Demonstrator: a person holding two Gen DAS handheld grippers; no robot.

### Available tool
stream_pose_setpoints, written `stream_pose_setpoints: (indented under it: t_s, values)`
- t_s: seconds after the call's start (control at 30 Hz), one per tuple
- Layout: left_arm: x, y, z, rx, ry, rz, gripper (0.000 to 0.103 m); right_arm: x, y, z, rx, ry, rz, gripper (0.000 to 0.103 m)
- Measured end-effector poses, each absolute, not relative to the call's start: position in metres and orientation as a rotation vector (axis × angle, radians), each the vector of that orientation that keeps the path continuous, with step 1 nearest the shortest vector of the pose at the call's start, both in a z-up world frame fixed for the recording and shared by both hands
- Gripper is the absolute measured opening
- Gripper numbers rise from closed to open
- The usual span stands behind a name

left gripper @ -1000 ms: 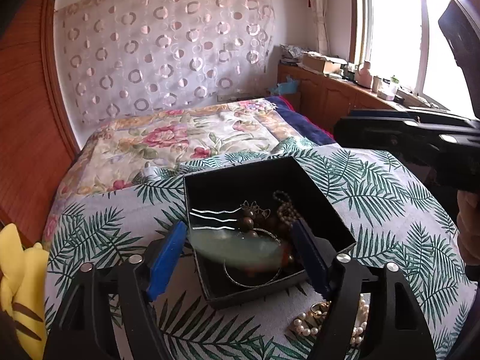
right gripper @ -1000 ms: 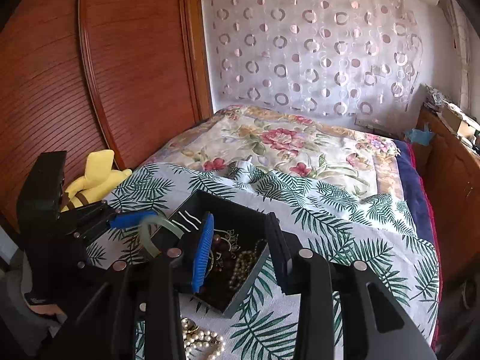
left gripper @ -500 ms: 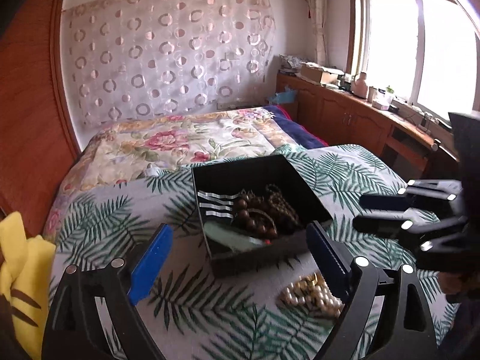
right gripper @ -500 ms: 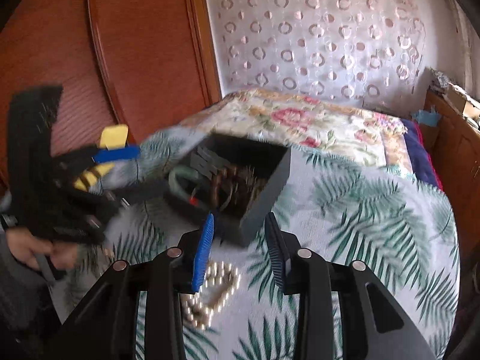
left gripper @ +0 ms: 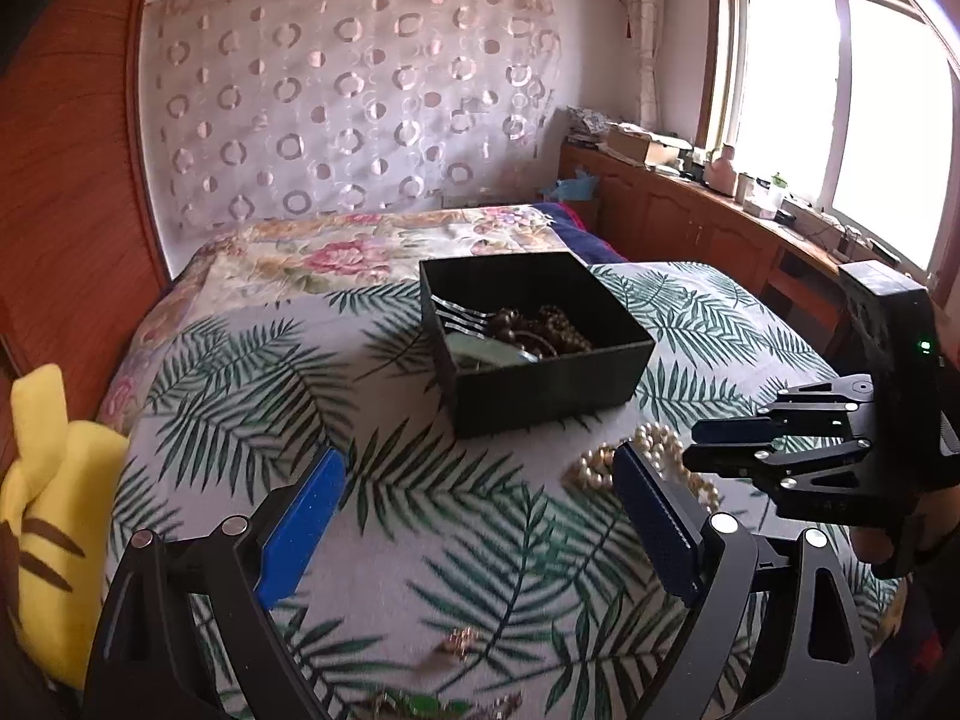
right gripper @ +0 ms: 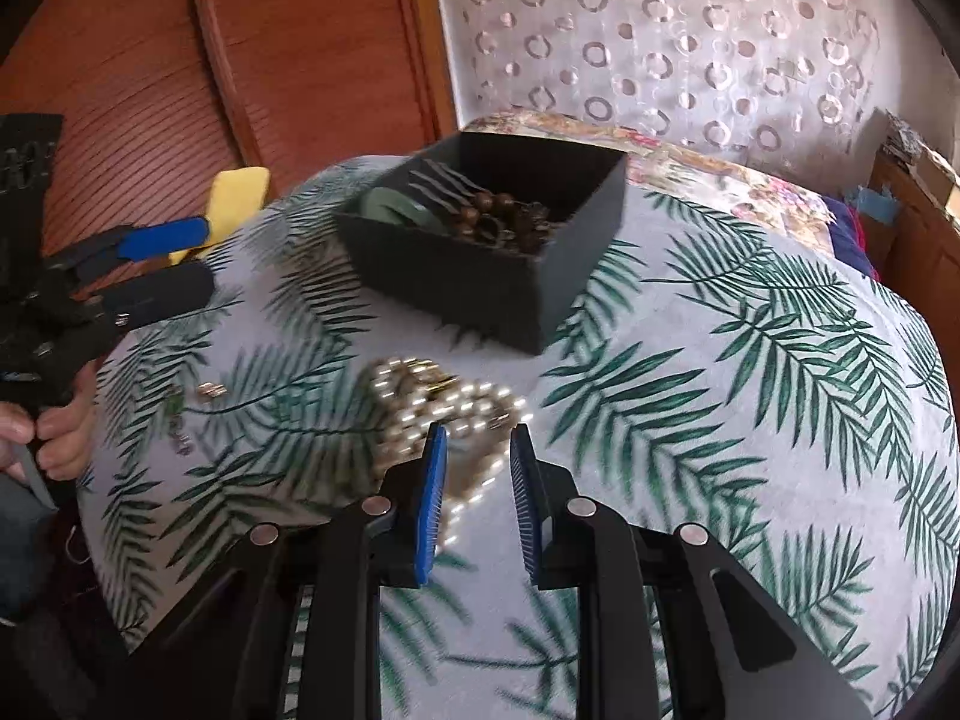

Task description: Organize jewelry

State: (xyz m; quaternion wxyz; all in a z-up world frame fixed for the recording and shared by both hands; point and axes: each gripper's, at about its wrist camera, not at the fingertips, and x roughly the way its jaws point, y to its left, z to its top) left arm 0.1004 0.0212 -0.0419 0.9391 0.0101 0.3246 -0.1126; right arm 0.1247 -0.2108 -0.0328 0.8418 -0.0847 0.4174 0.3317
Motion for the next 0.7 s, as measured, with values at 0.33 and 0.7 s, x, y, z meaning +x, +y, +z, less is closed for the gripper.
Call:
stream_pose_setpoints:
  t_s: [0.33,0.7]
  values:
    - [0.086,0.029,-0.044,0.014,0.665,-0.227,0.087,0.115,-0.208,-0.042,-0.261,0.894,0.684,0.028]
    - [0.086,0.024,-0.05,0.018,0.679,-0.238,0.087,0.104,-0.207,-0.019,-0.28,0.815,0.703,0.008]
